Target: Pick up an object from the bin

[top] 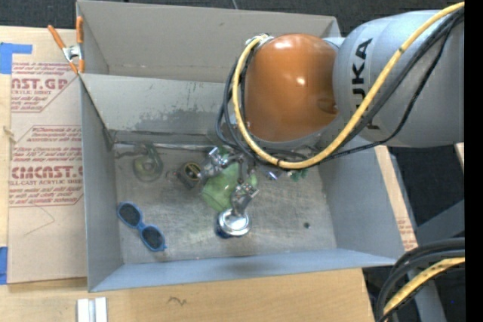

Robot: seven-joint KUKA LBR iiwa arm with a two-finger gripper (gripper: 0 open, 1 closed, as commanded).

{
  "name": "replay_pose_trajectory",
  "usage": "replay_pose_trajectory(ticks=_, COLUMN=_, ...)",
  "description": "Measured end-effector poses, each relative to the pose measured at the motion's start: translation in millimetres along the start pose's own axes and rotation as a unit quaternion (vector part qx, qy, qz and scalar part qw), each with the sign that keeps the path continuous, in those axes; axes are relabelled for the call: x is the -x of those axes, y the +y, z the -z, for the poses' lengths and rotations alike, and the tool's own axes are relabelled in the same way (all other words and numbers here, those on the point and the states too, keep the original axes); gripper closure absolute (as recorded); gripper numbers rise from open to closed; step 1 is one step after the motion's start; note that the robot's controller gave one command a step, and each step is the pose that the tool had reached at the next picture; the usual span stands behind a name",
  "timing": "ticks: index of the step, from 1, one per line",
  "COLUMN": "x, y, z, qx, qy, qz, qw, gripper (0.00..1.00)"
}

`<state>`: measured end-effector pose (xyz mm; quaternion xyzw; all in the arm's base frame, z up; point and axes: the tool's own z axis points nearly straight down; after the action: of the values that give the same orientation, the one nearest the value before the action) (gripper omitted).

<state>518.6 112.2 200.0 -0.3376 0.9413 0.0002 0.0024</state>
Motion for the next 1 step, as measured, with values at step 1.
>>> replay_pose_trajectory(ticks=1, x=11.4, y=-33.7, z=139.6, qx=-0.002, qy=-0.0018, qz=0.143, qw=0.9897, gripper=1.00)
